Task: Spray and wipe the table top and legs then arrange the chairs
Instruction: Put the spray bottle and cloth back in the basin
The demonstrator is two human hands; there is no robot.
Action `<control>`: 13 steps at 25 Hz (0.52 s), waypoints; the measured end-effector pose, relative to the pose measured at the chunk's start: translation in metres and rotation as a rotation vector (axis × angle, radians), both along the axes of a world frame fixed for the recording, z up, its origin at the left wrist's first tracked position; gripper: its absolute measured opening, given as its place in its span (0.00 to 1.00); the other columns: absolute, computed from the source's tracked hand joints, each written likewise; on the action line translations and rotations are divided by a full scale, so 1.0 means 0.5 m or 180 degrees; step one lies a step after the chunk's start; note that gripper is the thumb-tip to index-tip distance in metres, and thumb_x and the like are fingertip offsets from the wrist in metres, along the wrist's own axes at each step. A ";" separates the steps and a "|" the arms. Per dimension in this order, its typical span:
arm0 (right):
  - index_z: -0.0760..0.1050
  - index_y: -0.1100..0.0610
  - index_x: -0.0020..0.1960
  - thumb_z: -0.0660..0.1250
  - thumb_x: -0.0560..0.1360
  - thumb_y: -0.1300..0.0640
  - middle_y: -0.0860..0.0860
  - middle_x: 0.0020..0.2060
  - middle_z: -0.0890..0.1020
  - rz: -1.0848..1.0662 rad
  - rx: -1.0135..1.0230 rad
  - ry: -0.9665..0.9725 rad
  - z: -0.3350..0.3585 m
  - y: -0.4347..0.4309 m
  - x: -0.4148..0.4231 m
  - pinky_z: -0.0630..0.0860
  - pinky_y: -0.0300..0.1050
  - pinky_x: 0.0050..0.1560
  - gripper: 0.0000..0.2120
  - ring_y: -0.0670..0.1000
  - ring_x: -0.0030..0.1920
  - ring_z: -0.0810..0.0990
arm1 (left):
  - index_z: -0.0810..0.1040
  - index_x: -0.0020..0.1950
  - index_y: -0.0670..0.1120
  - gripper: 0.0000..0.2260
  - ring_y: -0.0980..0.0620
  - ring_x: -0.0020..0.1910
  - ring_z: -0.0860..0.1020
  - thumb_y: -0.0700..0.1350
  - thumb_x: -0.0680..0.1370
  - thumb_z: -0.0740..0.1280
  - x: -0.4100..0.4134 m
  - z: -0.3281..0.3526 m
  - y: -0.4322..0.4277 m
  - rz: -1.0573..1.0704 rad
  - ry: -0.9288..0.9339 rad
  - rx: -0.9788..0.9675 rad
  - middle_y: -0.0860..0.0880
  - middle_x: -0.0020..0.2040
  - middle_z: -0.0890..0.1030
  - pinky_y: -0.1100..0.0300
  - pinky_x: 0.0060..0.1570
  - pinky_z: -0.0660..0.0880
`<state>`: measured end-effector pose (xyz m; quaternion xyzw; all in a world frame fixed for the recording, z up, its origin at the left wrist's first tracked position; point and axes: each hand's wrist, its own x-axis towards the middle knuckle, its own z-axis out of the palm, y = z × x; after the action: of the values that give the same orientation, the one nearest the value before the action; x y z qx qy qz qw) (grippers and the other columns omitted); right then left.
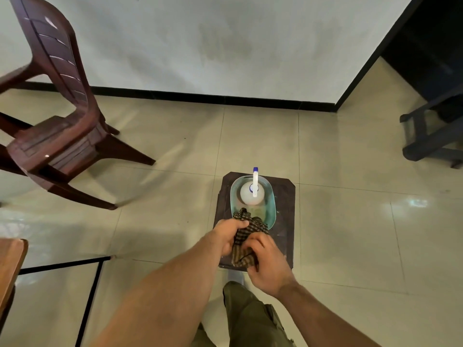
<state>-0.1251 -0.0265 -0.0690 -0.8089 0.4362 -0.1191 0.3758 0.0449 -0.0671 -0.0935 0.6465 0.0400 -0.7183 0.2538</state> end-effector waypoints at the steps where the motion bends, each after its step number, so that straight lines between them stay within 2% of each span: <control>1: 0.73 0.51 0.59 0.67 0.68 0.63 0.46 0.57 0.74 -0.0578 0.0516 -0.0393 0.000 0.010 0.000 0.74 0.33 0.57 0.20 0.45 0.59 0.73 | 0.79 0.64 0.36 0.15 0.40 0.50 0.85 0.41 0.79 0.69 0.002 0.007 0.002 0.0094 0.0051 0.0037 0.38 0.54 0.86 0.50 0.40 0.82; 3: 0.74 0.52 0.56 0.63 0.74 0.65 0.50 0.53 0.77 -0.2661 0.1809 -0.1565 0.003 0.005 0.010 0.76 0.34 0.52 0.14 0.52 0.58 0.77 | 0.77 0.65 0.37 0.14 0.39 0.53 0.84 0.41 0.81 0.66 0.015 0.022 0.001 0.0266 0.0141 0.0055 0.37 0.55 0.85 0.46 0.46 0.82; 4: 0.76 0.53 0.54 0.61 0.78 0.63 0.52 0.52 0.79 -0.3501 0.2559 -0.1903 -0.001 -0.006 0.017 0.77 0.38 0.53 0.09 0.55 0.57 0.77 | 0.76 0.65 0.38 0.14 0.38 0.53 0.84 0.41 0.81 0.66 0.022 0.029 0.000 0.0301 0.0114 0.0079 0.37 0.55 0.85 0.45 0.48 0.82; 5: 0.78 0.54 0.55 0.59 0.81 0.58 0.54 0.54 0.81 -0.3778 0.3295 -0.2004 -0.004 -0.018 0.024 0.75 0.44 0.59 0.09 0.56 0.59 0.77 | 0.75 0.65 0.38 0.14 0.38 0.53 0.84 0.42 0.81 0.66 0.028 0.033 -0.002 0.0291 0.0067 0.0132 0.37 0.55 0.85 0.44 0.50 0.82; 7: 0.77 0.54 0.61 0.59 0.82 0.44 0.55 0.60 0.82 -0.3274 0.4026 -0.1792 0.002 -0.033 0.036 0.69 0.54 0.70 0.17 0.55 0.64 0.78 | 0.77 0.64 0.39 0.15 0.37 0.54 0.84 0.45 0.80 0.67 0.033 0.030 -0.009 0.0200 0.0029 0.0201 0.37 0.55 0.86 0.42 0.55 0.82; 8: 0.77 0.54 0.62 0.61 0.81 0.43 0.55 0.59 0.83 -0.3058 0.4134 -0.1773 0.010 -0.044 0.043 0.71 0.56 0.70 0.18 0.55 0.63 0.80 | 0.78 0.64 0.39 0.16 0.37 0.54 0.85 0.46 0.80 0.68 0.033 0.026 -0.017 0.0116 0.0024 0.0230 0.37 0.54 0.86 0.41 0.56 0.81; 9: 0.77 0.55 0.62 0.65 0.80 0.45 0.56 0.56 0.85 -0.2908 0.4159 -0.1823 0.019 -0.054 0.049 0.76 0.56 0.65 0.17 0.55 0.59 0.82 | 0.79 0.63 0.39 0.17 0.37 0.53 0.85 0.47 0.79 0.69 0.029 0.023 -0.027 0.0041 -0.0043 0.0290 0.37 0.54 0.86 0.40 0.56 0.81; 11: 0.78 0.59 0.59 0.69 0.79 0.52 0.58 0.48 0.86 -0.2884 0.4018 -0.1786 0.034 -0.079 0.056 0.84 0.51 0.43 0.13 0.56 0.46 0.86 | 0.81 0.62 0.39 0.17 0.38 0.49 0.86 0.47 0.77 0.72 0.017 0.003 -0.042 0.0089 -0.0233 0.0310 0.37 0.52 0.86 0.39 0.52 0.82; 12: 0.78 0.61 0.57 0.70 0.79 0.54 0.58 0.43 0.86 -0.2932 0.3971 -0.1691 0.039 -0.085 0.055 0.82 0.45 0.32 0.12 0.54 0.38 0.85 | 0.81 0.60 0.38 0.16 0.38 0.47 0.86 0.46 0.76 0.74 0.010 -0.006 -0.046 0.0223 -0.0376 0.0286 0.37 0.51 0.86 0.39 0.50 0.83; 13: 0.78 0.62 0.55 0.69 0.79 0.55 0.57 0.37 0.83 -0.2914 0.3985 -0.1487 0.038 -0.092 0.050 0.77 0.41 0.26 0.10 0.50 0.30 0.80 | 0.80 0.57 0.38 0.15 0.38 0.46 0.86 0.44 0.75 0.75 0.004 -0.012 -0.049 0.0392 -0.0567 0.0293 0.36 0.49 0.85 0.40 0.47 0.83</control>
<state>-0.1001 -0.0727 -0.0500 -0.1441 0.6200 -0.1608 0.7543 0.0468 -0.0917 -0.0994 0.7151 0.0899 -0.6384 0.2701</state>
